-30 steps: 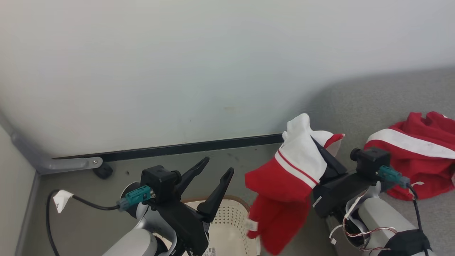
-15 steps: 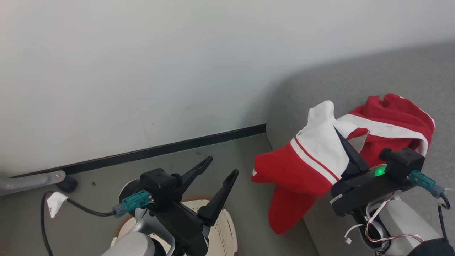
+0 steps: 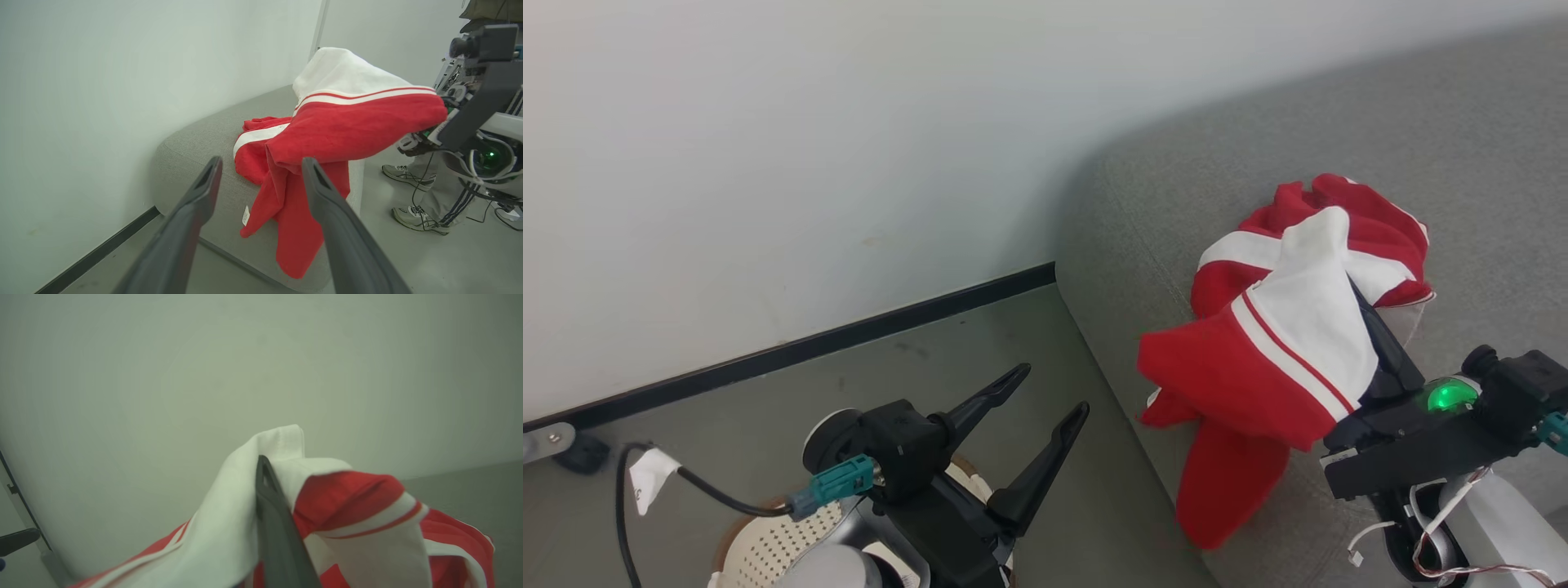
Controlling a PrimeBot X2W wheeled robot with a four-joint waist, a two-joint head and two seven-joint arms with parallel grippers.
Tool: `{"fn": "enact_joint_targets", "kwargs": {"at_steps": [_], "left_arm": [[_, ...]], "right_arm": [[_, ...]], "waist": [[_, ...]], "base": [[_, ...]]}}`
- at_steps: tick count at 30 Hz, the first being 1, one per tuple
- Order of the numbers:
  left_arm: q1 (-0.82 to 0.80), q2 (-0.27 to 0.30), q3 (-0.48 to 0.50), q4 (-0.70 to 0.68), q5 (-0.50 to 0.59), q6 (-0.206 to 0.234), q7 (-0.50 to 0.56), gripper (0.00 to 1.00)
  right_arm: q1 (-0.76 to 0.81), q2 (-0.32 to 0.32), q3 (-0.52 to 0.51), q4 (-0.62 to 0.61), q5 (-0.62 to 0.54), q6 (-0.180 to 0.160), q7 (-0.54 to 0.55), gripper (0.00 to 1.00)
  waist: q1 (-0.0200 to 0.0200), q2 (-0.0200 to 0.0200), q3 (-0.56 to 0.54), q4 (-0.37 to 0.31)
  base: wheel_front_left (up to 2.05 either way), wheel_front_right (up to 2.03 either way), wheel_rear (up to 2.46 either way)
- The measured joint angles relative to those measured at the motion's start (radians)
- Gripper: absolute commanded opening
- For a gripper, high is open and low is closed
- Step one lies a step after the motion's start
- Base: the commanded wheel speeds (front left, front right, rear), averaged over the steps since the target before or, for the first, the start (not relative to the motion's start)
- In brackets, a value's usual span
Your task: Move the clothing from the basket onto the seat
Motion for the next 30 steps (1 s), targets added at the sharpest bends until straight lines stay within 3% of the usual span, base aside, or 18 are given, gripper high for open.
{"fn": "enact_joint_targets", "kwargs": {"at_steps": [13, 25, 30], "left_arm": [[-0.002, -0.001, -0.014, -0.006, 0.006, -0.018, 0.013, 1.00], [-0.009, -0.002, -0.020, -0.029, 0.008, -0.025, 0.014, 1.00], [-0.023, 0.000, -0.019, -0.044, 0.011, -0.025, 0.023, 1.00]], "right_arm": [[-0.010, -0.050, -0.078, -0.125, 0.003, 0.001, 0.000, 0.00], [-0.230, -0.107, -0.193, -0.106, 0.121, 0.052, -0.007, 0.00], [-0.370, -0.175, -0.281, -0.067, 0.174, 0.061, 0.012, 0.00]], "waist": [[0.0000, 0.0000, 0.039, -0.034], [0.0000, 0.0000, 0.063, -0.010], [0.0000, 0.0000, 0.085, 0.005]], "base": [[0.00, 0.00, 0.00], [0.00, 0.00, 0.00], [0.00, 0.00, 0.00]]}}
